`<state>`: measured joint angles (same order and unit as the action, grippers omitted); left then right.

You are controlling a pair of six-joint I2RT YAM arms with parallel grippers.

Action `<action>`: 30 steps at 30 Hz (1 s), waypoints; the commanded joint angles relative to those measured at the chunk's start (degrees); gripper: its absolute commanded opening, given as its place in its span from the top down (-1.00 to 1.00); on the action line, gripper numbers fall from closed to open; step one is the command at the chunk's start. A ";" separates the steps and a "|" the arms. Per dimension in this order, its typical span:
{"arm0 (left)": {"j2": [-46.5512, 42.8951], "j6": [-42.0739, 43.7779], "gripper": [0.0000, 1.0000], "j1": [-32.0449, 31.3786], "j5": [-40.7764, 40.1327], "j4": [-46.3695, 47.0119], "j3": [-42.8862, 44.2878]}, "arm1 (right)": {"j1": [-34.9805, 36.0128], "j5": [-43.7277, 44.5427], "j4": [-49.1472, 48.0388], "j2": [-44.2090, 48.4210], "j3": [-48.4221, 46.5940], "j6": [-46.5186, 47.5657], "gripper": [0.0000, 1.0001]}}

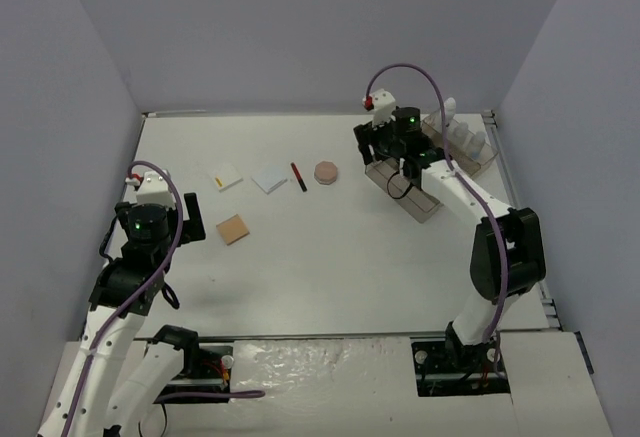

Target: Organize the makeup

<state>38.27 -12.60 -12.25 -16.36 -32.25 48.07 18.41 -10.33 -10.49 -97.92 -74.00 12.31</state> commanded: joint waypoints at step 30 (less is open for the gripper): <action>0.63 0.12 -0.94 0.47 -1.04 3.16 1.14 | 19.16 9.79 -13.52 -35.76 -22.76 -14.22 0.21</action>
<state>38.68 -12.60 -12.25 -16.58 -32.25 48.07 37.23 -2.16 -22.03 -134.08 -94.28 0.06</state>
